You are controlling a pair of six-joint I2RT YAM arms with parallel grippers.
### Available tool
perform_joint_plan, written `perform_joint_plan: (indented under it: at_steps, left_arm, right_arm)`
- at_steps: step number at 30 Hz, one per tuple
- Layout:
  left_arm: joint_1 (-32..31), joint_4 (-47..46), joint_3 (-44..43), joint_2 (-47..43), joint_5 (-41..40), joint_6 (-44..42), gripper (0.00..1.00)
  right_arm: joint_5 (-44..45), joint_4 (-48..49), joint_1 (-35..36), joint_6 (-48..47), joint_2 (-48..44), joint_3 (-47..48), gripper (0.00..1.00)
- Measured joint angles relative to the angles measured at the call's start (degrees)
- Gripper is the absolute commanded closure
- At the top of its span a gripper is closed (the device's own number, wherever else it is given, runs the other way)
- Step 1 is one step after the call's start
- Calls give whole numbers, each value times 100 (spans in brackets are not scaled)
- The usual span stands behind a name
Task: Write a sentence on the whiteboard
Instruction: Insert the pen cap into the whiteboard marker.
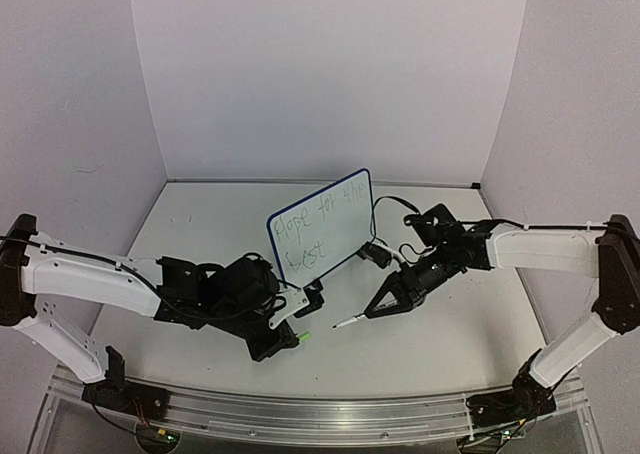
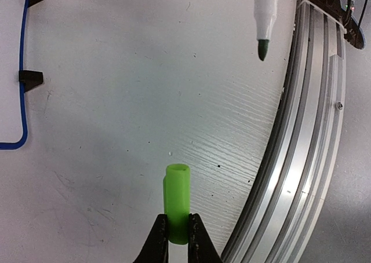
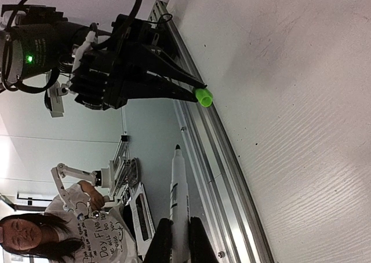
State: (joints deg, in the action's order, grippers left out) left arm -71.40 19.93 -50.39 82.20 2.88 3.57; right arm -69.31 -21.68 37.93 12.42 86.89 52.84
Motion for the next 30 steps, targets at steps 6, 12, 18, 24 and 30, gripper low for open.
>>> perform_joint_plan:
  at_steps: [6, 12, 18, 24, 30]
  left_arm:
    - [-106, 8, -70, 13, -13, -232, 100]
    - [-187, 13, -236, 16, -59, -454, 100]
    - [-252, 72, -286, 16, -95, -593, 100]
    - [-286, 87, -286, 16, -108, -669, 100]
    - [-286, 83, -286, 16, -106, -675, 100]
  right_arm:
    - [-196, -191, 47, -118, 178, 213, 100]
    - [-213, -376, 143, -247, 393, 423, 100]
    - [-209, -531, 202, -370, 572, 599, 100]
    - [-183, -623, 240, -438, 694, 637, 100]
    - [-115, -668, 267, -480, 764, 663, 100]
